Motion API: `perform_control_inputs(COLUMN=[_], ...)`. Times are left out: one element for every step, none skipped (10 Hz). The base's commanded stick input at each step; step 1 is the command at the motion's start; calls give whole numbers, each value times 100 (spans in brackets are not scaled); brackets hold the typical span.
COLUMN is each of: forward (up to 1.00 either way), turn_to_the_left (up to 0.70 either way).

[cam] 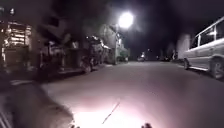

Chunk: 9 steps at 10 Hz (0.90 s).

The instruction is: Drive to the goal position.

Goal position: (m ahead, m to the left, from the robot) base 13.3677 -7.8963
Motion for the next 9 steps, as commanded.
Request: perform_control_inputs(forward=[70, 70, 70, 70, 70, 70, 70, 70, 70], turn_to_the_left=[0, 0, 0, 0, 0, 0, 0, 0, 0])
